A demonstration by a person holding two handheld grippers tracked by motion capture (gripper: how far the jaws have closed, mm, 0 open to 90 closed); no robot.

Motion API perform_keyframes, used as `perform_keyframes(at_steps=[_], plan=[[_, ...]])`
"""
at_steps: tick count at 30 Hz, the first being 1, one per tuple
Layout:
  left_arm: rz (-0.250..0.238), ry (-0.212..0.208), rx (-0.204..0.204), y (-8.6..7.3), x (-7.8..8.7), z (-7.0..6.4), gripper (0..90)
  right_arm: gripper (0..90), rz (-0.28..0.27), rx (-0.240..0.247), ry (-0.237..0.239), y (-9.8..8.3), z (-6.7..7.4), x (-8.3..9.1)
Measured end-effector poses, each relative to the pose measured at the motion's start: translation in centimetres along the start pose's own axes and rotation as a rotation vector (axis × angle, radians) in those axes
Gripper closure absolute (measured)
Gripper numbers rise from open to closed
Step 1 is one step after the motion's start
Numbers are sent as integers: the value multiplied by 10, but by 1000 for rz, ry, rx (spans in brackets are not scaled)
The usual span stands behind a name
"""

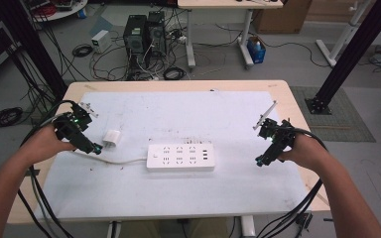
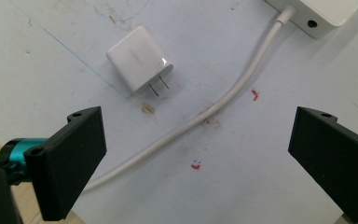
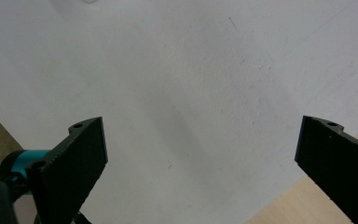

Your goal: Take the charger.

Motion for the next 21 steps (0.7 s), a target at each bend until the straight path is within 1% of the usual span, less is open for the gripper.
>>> perform_keyframes(at_steps=[5, 8, 13, 14, 16, 17, 18, 20, 21], plan=[[5, 9, 7, 1, 0, 2, 41, 15, -5, -3, -5, 1, 1, 0], [4, 8, 10, 1, 0, 3, 41, 15, -5, 5, -7, 1, 0, 1], [3, 10, 24, 1, 0, 5, 41, 15, -4, 9, -10, 2, 0, 1], [3, 14, 28, 1, 0, 6, 41, 15, -5, 3, -9, 2, 1, 1], [7, 26, 53, 2, 0, 10, 41, 15, -4, 5, -13, 4, -1, 2], [7, 26, 53, 2, 0, 10, 41, 15, -4, 5, -13, 4, -1, 2], [2, 31, 71, 2, -1, 12, 41, 15, -5, -8, -22, 5, -1, 2], [-3, 40, 94, 4, -1, 14, 41, 15, -13, -4, -31, 6, -3, 3], [-6, 50, 112, 5, -1, 16, 41, 15, -18, -2, -32, 6, -4, 3]])
Point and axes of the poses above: each handheld gripper's, and its own axes: x roughly backward along the jaws, y roughly out of its top, z roughly to its left, the point moved 7 cm from there along -x, roughly forward along the jaws, and after that the axes turned 9 degrees about x, right-handed, at the moved point
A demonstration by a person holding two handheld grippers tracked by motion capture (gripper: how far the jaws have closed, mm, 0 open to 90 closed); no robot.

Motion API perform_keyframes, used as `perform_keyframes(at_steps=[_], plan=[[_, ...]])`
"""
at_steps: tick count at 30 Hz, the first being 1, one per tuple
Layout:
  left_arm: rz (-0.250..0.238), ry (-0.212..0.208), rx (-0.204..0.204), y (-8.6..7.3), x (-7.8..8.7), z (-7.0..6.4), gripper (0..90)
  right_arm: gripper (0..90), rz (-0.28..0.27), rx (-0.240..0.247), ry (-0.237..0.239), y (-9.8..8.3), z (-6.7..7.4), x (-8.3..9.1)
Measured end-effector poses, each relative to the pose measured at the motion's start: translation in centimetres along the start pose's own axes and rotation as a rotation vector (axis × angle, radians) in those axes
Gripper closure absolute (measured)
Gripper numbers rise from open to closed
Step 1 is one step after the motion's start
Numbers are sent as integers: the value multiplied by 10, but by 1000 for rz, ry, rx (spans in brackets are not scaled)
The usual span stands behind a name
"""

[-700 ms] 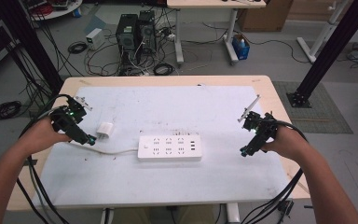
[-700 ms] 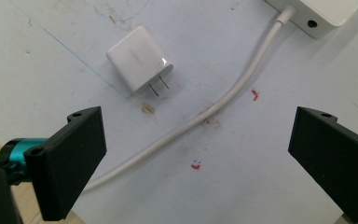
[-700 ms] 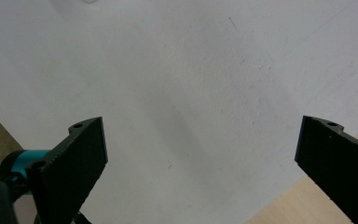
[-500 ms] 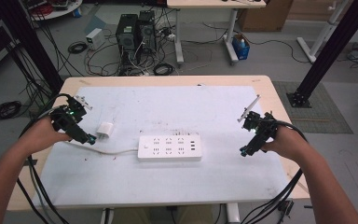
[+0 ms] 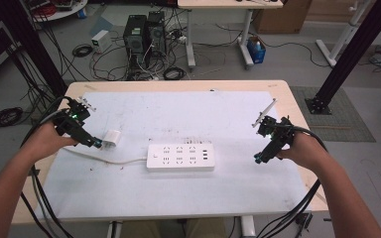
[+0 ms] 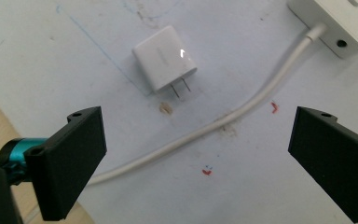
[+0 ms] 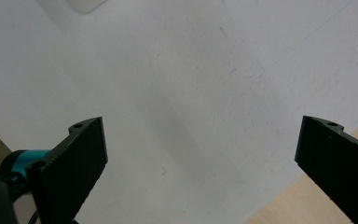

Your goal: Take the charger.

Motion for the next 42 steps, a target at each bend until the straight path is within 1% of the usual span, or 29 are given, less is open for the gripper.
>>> perform_keyframes(at_steps=[1, 2, 3, 4, 5, 6, 8, 10, 12, 13, 15, 17, 18, 20, 21, 22, 23, 27, 28, 30, 31, 32, 33, 35, 37, 39, 40, 41, 42], plan=[[-1, 4, 16, 1, -1, 2, 41, 15, 0, 0, 0, 0, 0, 0], [-4, 9, 49, 4, -5, 6, 41, 15, -4, -2, 5, 1, 0, -1], [-4, 9, 49, 4, -5, 6, 41, 15, -4, -2, 5, 1, 0, -1], [-3, 12, 63, 5, -7, 8, 41, 15, -5, 6, 5, 2, 0, -2], [-6, 11, 96, 8, -14, 12, 41, 15, -6, 7, 9, 3, 1, -3], [-4, 13, 109, 9, -17, 15, 41, 15, -3, 7, 10, 3, 0, -4], [-14, 10, 151, 12, -25, 17, 41, 15, 4, 14, 15, 4, 0, -6], [-6, 9, 168, 14, -32, 19, 41, 15, 4, 15, 17, 4, -1, -8], [-1, 18, 195, 18, -40, 19, 41, 15, 4, 0, 20, 4, -1, -9], [-1, 18, 195, 18, -40, 19, 41, 15, 4, 0, 20, 4, -1, -9], [8, 34, 219, 22, -52, 18, 41, 15, 5, 0, 26, 4, -1, -12], [13, 35, 226, 23, -55, 18, 41, 15, 10, -1, 26, 4, -1, -13], [16, 44, 248, 26, -62, 19, 41, 15, 8, 3, 23, 5, -1, -13], [19, 54, 284, 28, -69, 20, 41, 15, 6, 0, 21, 5, -2, -13], [19, 54, 284, 28, -69, 20, 41, 15, 1, -7, 22, 6, -1, -13], [19, 67, 309, 29, -76, 21, 41, 14, 2, -6, 20, 6, -1, -13], [19, 67, 309, 29, -76, 21, 41, 15, 4, -1, 19, 5, -2, -13], [23, 89, 335, 30, -89, 21, 41, 15, 2, -8, 22, 5, -1, -13], [27, 91, 342, 30, -92, 21, 41, 15, 3, 1, 21, 4, -2, -13], [33, 94, 354, 30, -97, 20, 41, 15, 1, 1, 22, 4, -2, -13], [38, 97, 350, 30, -101, 19, 54, 15, 1, 5, 23, 3, -2, -13], [38, 97, 350, 30, -101, 19, 74, 15, -1, -3, 26, 4, -2, -14], [29, 98, 355, 31, -104, 19, 79, 15, -1, 1, 27, 3, -2, -14], [47, 102, 351, 30, -107, 19, 79, 15, 1, 1, 29, 2, -2, -14], [42, 104, 360, 31, -109, 19, 82, 14, -1, -7, 31, 1, -1, -15], [38, 108, 359, 30, -114, 19, 109, 14, 1, -2, 33, 0, -2, -15], [51, 108, 361, 29, -114, 19, 111, 15, 2, -2, 35, 0, -2, -15], [51, 108, 361, 29, -114, 19, 118, 15, 2, -2, 35, 0, -2, -15], [56, 99, 347, 29, -118, 18, 138, 15, 3, -14, 37, 0, 0, -16]])
Point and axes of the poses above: each handheld gripper's, and its own axes: x roughly backward along the jaws, y roughly out of its top, z roughly to its left, the point moved 7 cm from there along -x, roughly forward along the jaws, and after that the axes turned 9 degrees about x, right-handed, at the moved point
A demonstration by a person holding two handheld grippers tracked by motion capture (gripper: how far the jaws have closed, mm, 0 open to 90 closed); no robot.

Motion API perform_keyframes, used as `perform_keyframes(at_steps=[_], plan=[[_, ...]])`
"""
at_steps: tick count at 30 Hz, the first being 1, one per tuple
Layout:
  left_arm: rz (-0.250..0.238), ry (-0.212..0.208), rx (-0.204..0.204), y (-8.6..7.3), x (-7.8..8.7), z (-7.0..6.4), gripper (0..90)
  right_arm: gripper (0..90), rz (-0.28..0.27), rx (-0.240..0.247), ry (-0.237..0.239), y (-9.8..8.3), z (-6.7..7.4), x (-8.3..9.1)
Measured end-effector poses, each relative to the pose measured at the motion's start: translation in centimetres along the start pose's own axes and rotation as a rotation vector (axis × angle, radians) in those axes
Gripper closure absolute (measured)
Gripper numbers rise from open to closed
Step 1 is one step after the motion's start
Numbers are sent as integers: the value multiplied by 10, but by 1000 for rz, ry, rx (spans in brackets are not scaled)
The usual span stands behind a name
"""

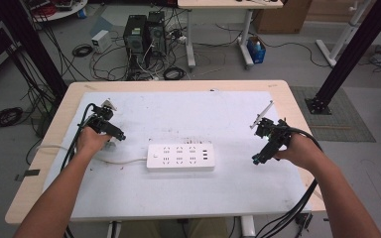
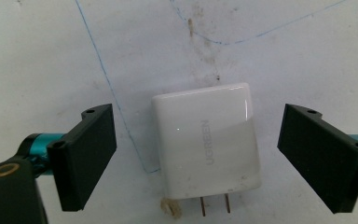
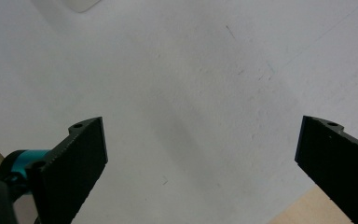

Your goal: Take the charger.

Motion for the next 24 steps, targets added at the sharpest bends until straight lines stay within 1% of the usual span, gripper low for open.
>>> perform_keyframes(at_steps=[1, 4, 6, 7, 8, 11, 13, 14, 15, 18, 20, 21, 24], plan=[[0, 0, 0, 0, 0, 0, 165, 15, 3, 7, -1, -1, -1, 0], [2, 12, -5, -1, -3, 0, 188, 15, 1, 5, 1, -1, -1, -1], [-5, 13, -3, -1, -4, 1, 228, 15, 1, 1, 1, -2, 0, -2], [0, 13, -7, -2, -4, 2, 228, 15, 4, 11, 3, -2, -1, -2], [10, 9, -17, -3, -5, 3, 244, 15, 4, 3, 5, -2, 0, -2], [7, -2, -12, -4, -7, 2, 288, 15, 3, 2, 8, -2, 1, -2], [7, -7, -16, -4, -7, 2, 307, 15, 2, 5, 9, -2, 0, -3], [4, -17, -24, -4, -8, 1, 329, 15, 7, 1, 9, -2, 0, -3], [5, -20, -29, -4, -7, 0, 353, 15, 9, 11, 9, -2, 0, -3], [7, -25, -31, -4, -7, 0, 367, 15, 3, 8, 6, -1, 0, -3], [7, -35, -20, -4, -8, 0, 369, 15, 4, 8, 4, -1, 0, -3], [8, -34, -24, -4, -8, 1, 370, 15, 5, 2, 4, -1, 0, -3], [4, -40, -13, -4, -8, 1, 389, 15, 10, 12, 2, -2, -1, -3]])
Point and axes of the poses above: each handheld gripper's, and its own axes: x roughly backward along the jaws, y roughly out of its top, z roughly to its left, the point moved 7 cm from there along -x, roughly forward along the jaws, and after that the axes turned 9 degrees about x, right-handed, at the moved point
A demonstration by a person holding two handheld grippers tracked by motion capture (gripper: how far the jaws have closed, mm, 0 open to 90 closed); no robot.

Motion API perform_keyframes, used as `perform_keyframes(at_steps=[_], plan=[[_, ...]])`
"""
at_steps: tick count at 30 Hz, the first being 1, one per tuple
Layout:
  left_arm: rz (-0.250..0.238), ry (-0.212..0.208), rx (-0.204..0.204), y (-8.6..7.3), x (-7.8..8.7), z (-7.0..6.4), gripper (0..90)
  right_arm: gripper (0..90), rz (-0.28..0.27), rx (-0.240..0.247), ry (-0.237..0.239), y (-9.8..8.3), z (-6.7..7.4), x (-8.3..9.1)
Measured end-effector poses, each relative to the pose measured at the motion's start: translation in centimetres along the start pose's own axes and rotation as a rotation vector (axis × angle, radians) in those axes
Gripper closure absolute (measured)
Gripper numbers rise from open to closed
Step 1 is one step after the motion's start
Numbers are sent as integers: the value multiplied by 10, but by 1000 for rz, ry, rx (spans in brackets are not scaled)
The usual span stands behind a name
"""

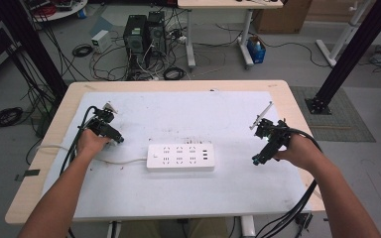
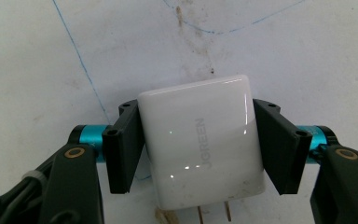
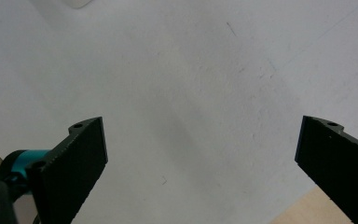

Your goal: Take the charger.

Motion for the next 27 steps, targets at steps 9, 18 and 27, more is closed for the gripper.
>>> perform_keyframes(at_steps=[9, 18, 27], plan=[[-36, -7, -57, -2, 3, 5, 427, 15, -5, -1, 2, 0, 0, -1], [-115, -106, -113, -2, 28, 3, 427, 15, -7, -5, -4, 0, 0, 0], [-169, -236, -354, -7, 70, -17, 427, 15, -22, -17, -30, 3, 0, 2]])
Point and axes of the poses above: each handheld gripper's, and its own axes: x roughly backward along the jaws, y roughly out of its top, z roughly to its left, the point moved 7 cm from there along -x, roughly forward along the jaws, and after that the axes turned 9 degrees about x, right-handed, at the moved point
